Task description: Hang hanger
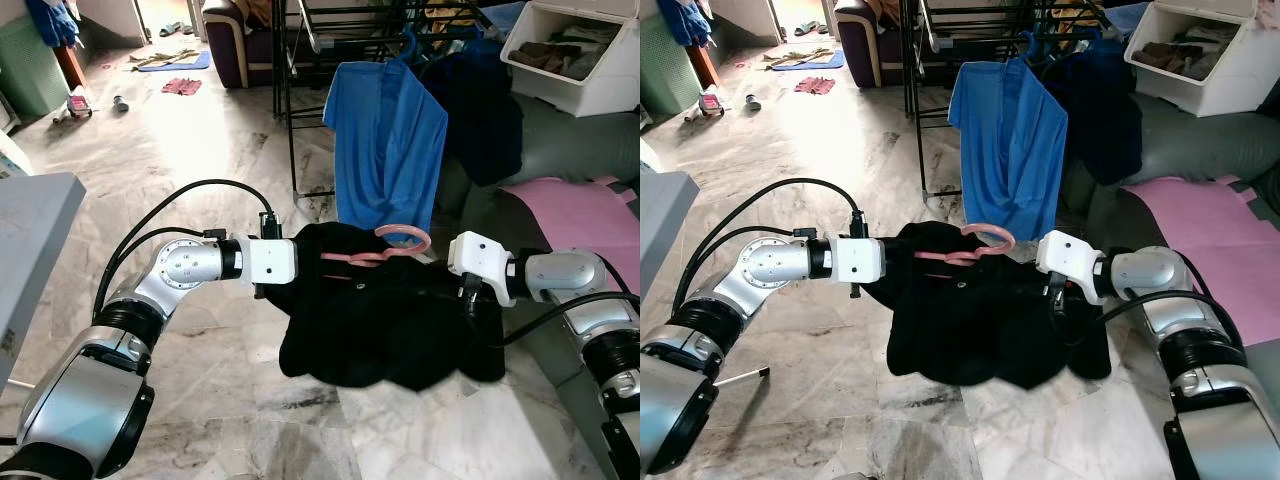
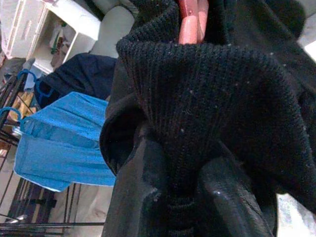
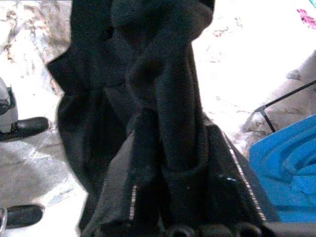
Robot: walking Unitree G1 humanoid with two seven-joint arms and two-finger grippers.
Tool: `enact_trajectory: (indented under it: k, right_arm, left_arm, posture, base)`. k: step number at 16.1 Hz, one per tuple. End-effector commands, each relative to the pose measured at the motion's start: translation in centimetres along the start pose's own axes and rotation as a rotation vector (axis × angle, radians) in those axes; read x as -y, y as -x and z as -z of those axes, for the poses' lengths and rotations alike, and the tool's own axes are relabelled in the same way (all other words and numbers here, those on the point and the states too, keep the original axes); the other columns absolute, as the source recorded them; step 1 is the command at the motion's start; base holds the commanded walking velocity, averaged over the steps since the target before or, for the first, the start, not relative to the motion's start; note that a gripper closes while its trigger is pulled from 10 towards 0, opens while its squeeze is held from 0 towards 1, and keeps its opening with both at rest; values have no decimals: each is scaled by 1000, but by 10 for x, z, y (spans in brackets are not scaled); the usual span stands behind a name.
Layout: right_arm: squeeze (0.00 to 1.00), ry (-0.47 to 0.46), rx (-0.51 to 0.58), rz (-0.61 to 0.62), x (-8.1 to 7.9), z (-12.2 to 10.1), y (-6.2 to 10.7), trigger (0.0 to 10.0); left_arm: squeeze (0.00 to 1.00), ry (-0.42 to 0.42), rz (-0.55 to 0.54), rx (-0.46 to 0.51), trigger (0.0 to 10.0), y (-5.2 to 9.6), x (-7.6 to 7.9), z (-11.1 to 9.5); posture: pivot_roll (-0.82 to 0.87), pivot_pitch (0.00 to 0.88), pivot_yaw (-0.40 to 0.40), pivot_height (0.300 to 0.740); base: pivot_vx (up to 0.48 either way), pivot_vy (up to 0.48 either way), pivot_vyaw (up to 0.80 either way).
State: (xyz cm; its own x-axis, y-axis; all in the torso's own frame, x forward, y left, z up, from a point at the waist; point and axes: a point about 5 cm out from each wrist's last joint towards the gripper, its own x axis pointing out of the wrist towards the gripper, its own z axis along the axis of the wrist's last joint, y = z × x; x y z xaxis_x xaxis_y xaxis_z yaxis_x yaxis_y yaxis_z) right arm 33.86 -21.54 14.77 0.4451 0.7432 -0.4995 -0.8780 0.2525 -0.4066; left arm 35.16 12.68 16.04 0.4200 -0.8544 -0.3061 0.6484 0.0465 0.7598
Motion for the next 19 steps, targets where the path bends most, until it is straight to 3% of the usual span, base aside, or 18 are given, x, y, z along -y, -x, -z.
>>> enact_trajectory:
  k: [1,7,10,11,12,13,17,19]
  right_arm:
    - [0,-16,4,10,-4,5,2,0]
    - [0,-53,57,89,-10,9,-1,0]
    - [0,-60,89,171,-2,4,0,0]
    - [0,-66,95,204,0,3,-1,0]
    - [0,-77,102,238,0,2,-2,0]
    - [0,-95,110,265,-1,2,-5,0]
    - [0,-187,100,365,-11,5,-19,0]
    - [0,-189,115,361,-18,3,-24,0]
  left_arm:
    - [0,-22,-42,25,0,0,-9,-5]
    - [0,-16,-62,16,0,1,-11,-4]
    - [0,-19,-107,-8,0,1,-18,-3]
    - [0,-18,-111,-15,2784,1,-18,-2]
    - [47,2,-114,-25,7216,1,-17,0]
    - [1000,14,-121,-27,10000,2,-14,2]
    - [1000,11,-114,-18,10000,4,-1,5]
    - [1000,11,-112,-13,10000,5,1,6]
  posture:
    - [-48,40,6,740]
    - [-48,46,8,740]
    - [-50,43,4,740]
    - [-51,42,3,740]
    - [-53,39,5,740]
    - [-53,38,6,740]
    - [-52,36,3,740]
    - [-51,38,1,740]
  base:
    - [0,0,0]
    - [0,0,0]
    - [0,0,0]
    - [0,0,0]
    - [0,0,0]
    - [0,0,0]
    - [0,0,0]
    - [0,0,0]
